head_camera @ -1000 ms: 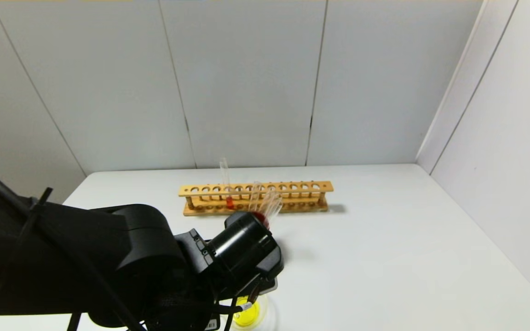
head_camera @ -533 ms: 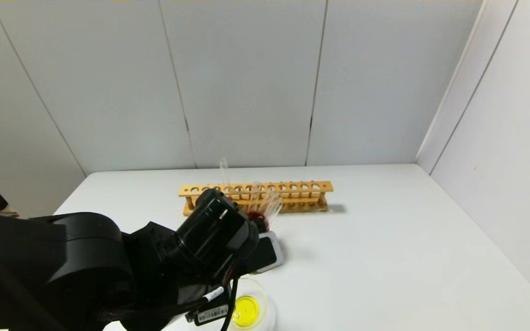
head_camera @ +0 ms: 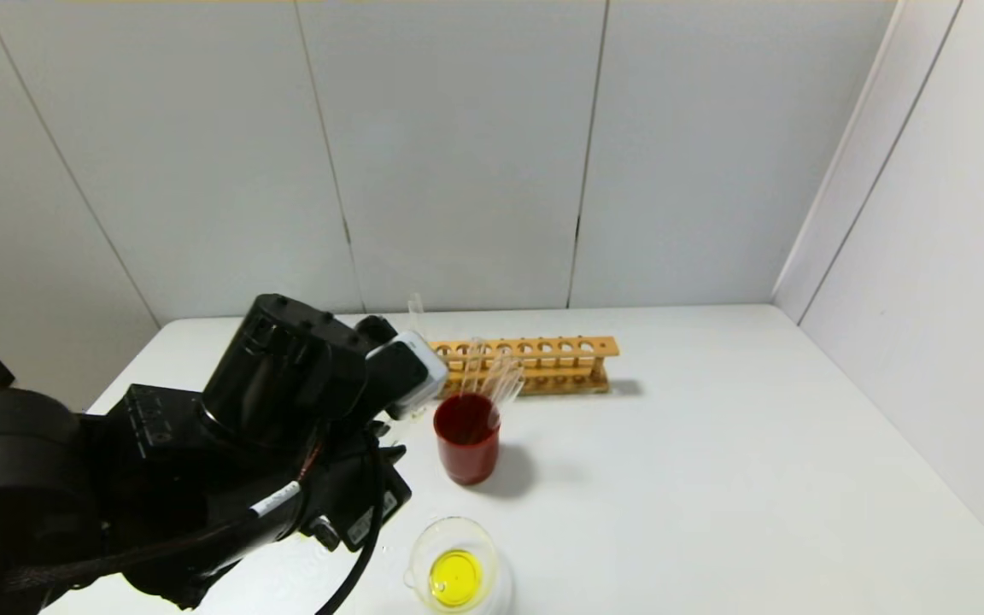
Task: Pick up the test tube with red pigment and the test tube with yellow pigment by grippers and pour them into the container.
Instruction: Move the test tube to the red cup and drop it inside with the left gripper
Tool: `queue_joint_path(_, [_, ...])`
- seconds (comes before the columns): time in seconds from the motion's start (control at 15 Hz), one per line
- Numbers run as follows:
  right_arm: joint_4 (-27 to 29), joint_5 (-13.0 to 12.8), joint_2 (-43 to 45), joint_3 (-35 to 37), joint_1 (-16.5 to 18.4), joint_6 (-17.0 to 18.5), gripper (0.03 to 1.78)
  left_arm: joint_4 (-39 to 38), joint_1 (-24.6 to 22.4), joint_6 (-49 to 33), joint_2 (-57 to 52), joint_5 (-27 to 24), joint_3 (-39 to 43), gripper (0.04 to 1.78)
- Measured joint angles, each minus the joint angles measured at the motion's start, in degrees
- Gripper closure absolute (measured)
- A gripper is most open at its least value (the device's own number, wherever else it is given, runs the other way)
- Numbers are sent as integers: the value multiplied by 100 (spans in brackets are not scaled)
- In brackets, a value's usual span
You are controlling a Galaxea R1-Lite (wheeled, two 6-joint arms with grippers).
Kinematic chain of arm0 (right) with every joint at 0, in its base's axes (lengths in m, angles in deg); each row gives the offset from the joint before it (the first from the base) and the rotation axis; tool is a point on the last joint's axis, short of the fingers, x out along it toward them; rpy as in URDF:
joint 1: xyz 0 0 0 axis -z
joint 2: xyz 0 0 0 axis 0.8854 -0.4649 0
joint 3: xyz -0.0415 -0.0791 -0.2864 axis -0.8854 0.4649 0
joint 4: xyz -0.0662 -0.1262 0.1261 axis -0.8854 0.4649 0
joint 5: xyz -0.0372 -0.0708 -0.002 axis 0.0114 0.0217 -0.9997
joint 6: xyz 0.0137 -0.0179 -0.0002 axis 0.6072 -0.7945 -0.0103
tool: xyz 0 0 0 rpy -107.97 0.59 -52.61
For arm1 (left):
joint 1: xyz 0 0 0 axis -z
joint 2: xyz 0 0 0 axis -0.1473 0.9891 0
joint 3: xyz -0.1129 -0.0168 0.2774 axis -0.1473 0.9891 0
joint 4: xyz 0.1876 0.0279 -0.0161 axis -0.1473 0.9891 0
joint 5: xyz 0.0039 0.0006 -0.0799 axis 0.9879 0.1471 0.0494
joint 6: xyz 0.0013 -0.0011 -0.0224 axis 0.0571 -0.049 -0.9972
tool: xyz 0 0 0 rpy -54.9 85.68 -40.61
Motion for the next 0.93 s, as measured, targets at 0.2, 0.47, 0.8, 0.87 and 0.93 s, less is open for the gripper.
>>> queue_joint_path(0.2, [0,-2,0,0,-2,0,11,-210,-50,-335,-373,-321,262,150])
queue_joint_path(0.47, [0,-2,0,0,0,0,11,-560,-38,-179,-762,-1254,516,150])
queue_joint_path(0.8, [0,-2,0,0,0,0,11,-929,-39,-94,-723,-1499,455,150])
queue_joint_path(0.87, [0,-2,0,0,0,0,11,-1180,-44,-99,-662,-1499,436,150])
queue_joint_path(0.93, [0,0,0,0,-2,0,11,-1467,-46,-104,-583,-1499,411,150])
